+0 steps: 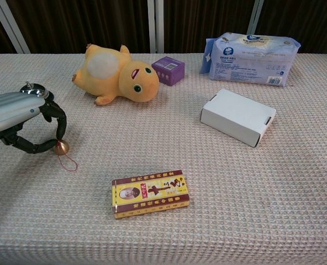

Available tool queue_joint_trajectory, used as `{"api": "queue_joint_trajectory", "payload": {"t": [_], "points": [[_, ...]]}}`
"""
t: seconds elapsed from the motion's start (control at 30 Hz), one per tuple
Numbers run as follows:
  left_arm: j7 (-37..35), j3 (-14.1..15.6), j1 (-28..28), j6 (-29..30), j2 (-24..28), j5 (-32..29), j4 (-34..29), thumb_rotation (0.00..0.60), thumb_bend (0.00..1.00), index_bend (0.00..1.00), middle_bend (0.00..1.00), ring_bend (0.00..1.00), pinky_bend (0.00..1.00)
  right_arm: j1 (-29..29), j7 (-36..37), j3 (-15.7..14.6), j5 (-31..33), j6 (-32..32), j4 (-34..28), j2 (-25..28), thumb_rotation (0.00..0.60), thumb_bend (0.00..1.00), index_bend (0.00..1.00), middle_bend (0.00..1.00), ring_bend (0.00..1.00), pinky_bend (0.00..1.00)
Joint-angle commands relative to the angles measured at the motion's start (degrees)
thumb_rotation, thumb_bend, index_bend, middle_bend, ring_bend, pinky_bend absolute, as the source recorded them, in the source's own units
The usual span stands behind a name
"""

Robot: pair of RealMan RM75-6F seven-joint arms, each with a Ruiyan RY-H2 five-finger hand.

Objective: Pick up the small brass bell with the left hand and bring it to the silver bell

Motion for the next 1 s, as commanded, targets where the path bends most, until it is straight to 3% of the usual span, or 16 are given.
{"api": "queue_joint_trajectory", "payload": {"t": [0.03,0.37,0.47,0.6,0.73,0.87,1.0], "points": [[-0.06,-0.16,0.08,0.31,0.0,-0.04,-0.11,0.6,0.45,0.6,0.46,0.29,0.36,0.0,-0.04,0.02,0.0,0.03,-0.02,0.04,0.6,0.33,0.0,0.0,0.0,0.0],[-1.13,-1.61,0.27,3.03,1.5,0.36,-2.58,0.6,0.47,0.66,0.49,0.31,0.38,-0.2,0.2,0.06,-0.08,0.37,-0.08,0.12,0.6,0.33,0.0,0.0,0.0,0.0],[-1.04,-3.33,-0.35,4.19,2.91,0.35,-4.52,0.6,0.48,0.66,0.5,0.31,0.38,-0.24,0.34,0.14,-0.15,0.53,-0.23,0.23,0.6,0.33,0.0,0.0,0.0,0.0],[-3.48,-8.61,-0.21,7.71,5.27,-2.88,-9.01,0.6,0.48,0.67,0.51,0.32,0.38,-0.41,0.58,0.06,-0.37,0.76,-0.28,0.28,0.6,0.33,0.0,0.0,0.0,0.0],[4.78,-6.5,-0.73,6.87,6.26,-0.62,-7.67,0.6,0.48,0.68,0.52,0.33,0.38,-0.4,0.77,0.04,-0.24,0.57,0.03,0.21,0.6,0.33,0.0,0.0,0.0,0.0],[-3.81,-7.27,0.16,1.49,6.75,-7.8,-13.03,0.6,0.49,0.69,0.52,0.33,0.38,-0.35,0.76,-0.1,-0.52,0.55,0.08,-0.08,0.6,0.33,0.0,0.0,0.0,0.0],[9.93,-7.34,0.6,8.02,3.84,-4.18,-5.91,0.6,0.49,0.7,0.52,0.33,0.37,-0.44,0.39,-0.13,-0.38,0.6,0.09,-0.04,0.6,0.33,0.0,0.0,0.0,0.0]]}}
